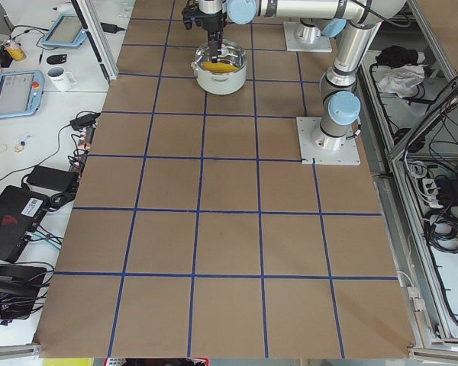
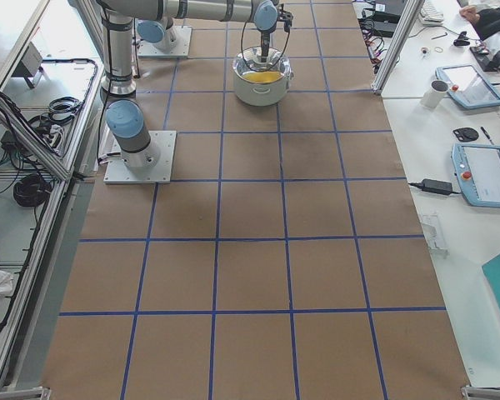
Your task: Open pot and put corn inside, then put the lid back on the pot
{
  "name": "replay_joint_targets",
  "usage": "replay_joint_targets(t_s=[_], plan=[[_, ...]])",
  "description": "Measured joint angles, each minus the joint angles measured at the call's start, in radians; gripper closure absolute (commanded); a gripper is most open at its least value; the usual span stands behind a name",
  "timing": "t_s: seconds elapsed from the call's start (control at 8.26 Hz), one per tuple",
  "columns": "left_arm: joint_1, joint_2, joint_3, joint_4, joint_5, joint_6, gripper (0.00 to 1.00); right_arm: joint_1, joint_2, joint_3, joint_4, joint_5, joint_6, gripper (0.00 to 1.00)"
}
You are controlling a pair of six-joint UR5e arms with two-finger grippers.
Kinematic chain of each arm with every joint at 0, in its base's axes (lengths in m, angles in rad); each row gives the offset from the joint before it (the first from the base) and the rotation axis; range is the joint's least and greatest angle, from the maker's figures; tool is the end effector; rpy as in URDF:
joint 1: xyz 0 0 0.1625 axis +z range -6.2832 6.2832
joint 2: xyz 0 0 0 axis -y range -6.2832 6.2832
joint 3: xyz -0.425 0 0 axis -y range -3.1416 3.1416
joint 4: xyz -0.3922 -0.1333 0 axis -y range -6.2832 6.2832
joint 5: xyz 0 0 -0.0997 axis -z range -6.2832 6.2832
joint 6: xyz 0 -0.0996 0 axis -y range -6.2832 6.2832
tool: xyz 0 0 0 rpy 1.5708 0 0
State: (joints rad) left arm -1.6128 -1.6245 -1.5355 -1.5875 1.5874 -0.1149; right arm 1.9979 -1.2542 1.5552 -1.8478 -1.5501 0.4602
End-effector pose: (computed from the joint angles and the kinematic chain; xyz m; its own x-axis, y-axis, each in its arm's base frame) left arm -0.1530 -0.5051 0.4766 -0.9972 -0.0722 -0.0205 -0.0728 0.9968 0.0330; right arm 0.3735 -0.4938 0.3482 -0.9994 0.0335 -0.0079 0.0332 0.9990 0.0307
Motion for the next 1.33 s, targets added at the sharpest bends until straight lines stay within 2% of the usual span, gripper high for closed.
replay_joint_targets(t_s=[0.12,0.24,0.61,0.97,1.33], plan=[[0.000,0.000,0.001,0.000,0.000,0.000,0.00,-0.005,-0.013,-0.002,-0.001,-0.004,-0.008,0.01],[0.000,0.000,0.002,0.000,0.001,0.000,0.00,-0.016,-0.041,-0.005,0.001,-0.021,-0.037,0.00],[0.000,0.000,0.002,0.000,0.002,0.001,0.00,-0.099,-0.178,-0.007,0.096,-0.053,-0.123,0.00],[-0.001,0.000,0.003,0.003,0.004,0.008,0.00,-0.155,-0.235,-0.011,0.154,-0.054,-0.189,0.00],[-0.001,0.000,0.003,0.002,0.004,0.009,0.00,-0.372,-0.306,-0.016,0.229,-0.035,-0.415,0.00]])
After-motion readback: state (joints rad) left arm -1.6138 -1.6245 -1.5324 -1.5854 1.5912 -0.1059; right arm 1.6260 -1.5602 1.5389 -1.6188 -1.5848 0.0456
